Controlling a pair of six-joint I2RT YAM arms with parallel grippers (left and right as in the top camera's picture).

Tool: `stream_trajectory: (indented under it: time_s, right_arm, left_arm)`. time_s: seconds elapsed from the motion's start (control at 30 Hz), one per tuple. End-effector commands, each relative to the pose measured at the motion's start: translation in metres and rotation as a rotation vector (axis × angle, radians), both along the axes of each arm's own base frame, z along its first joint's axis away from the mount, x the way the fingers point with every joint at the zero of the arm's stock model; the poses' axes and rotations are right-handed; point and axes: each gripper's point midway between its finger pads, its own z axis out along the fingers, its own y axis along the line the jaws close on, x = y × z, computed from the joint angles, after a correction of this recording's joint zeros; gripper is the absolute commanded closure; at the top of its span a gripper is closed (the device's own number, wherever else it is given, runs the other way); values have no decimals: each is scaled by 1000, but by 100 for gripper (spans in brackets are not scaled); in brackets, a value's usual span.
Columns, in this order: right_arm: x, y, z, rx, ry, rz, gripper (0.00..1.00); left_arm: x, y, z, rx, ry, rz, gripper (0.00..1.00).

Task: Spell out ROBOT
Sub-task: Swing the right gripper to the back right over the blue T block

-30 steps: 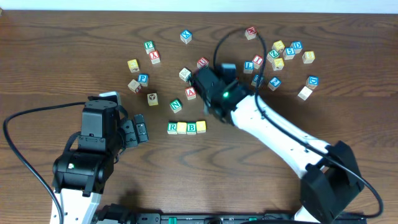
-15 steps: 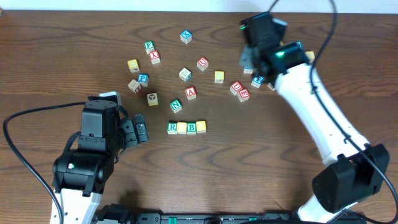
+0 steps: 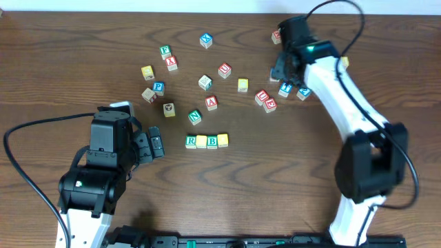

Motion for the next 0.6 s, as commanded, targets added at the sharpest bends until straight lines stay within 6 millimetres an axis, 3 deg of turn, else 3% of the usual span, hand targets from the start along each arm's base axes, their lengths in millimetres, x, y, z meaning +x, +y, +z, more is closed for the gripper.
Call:
stream_trajectory:
  time_s: [0.0, 0.27, 0.57]
  right_arm:
    - [1, 10, -23, 9, 48, 22, 48]
    - [-3, 6, -55, -28, 113, 13, 50]
    - [-3, -6, -66, -93, 125, -25, 51]
  left_arm:
    - [3, 2, 8, 8, -20, -1, 0]
    - [3, 2, 8, 9, -20, -1, 0]
    - [3, 2, 8, 8, -20, -1, 0]
